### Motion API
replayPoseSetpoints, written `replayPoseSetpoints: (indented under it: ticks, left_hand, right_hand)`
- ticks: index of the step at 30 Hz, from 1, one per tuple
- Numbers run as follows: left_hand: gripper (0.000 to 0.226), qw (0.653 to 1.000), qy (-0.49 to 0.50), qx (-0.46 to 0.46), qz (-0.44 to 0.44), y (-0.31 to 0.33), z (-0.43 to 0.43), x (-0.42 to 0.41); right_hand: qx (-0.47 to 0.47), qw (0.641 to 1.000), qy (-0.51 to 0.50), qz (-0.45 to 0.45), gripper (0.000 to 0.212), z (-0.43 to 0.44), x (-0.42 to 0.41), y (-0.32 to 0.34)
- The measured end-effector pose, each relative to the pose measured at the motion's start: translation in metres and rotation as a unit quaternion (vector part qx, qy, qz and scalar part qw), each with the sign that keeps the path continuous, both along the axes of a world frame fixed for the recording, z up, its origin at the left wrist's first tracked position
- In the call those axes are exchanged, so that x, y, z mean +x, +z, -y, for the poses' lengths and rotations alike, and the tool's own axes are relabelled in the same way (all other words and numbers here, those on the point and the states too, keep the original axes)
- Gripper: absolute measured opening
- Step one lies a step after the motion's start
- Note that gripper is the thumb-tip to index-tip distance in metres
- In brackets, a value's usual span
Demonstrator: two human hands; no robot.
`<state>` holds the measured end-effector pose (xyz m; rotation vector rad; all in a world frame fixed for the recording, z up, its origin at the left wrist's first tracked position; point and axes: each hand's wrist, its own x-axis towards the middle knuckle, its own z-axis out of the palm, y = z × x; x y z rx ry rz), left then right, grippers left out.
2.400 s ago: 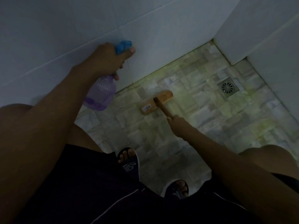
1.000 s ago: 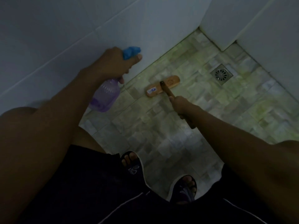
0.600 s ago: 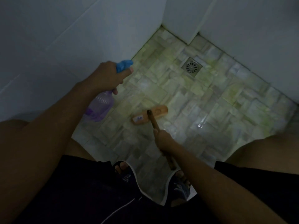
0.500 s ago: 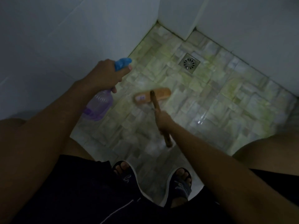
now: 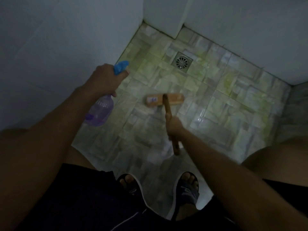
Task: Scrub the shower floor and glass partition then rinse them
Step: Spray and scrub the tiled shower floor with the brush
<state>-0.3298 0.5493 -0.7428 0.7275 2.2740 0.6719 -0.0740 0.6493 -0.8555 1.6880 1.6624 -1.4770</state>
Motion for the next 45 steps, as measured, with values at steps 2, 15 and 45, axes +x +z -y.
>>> replayPoseSetpoints:
  ticks: [2,15,45]
  left_hand:
    - [0.059,1.000,-0.005,0.007,-0.009,-0.003,-0.006,0.003]
    - [0.065,0.996,0.045,0.075,0.023,-0.005,-0.047,0.003]
    - [0.062,0.983,0.171,0.041,-0.061,0.008,-0.001,-0.062]
  right_hand:
    - [0.015,0.999,-0.009,-0.028,0.034,-0.051,-0.046,-0.004]
    - [-0.007,1.000,-0.016,0.021,0.048,0.000,0.037,0.009]
    - [0.048,0.990,0.109,-0.073,0.041,-0.076,-0.223,-0.012]
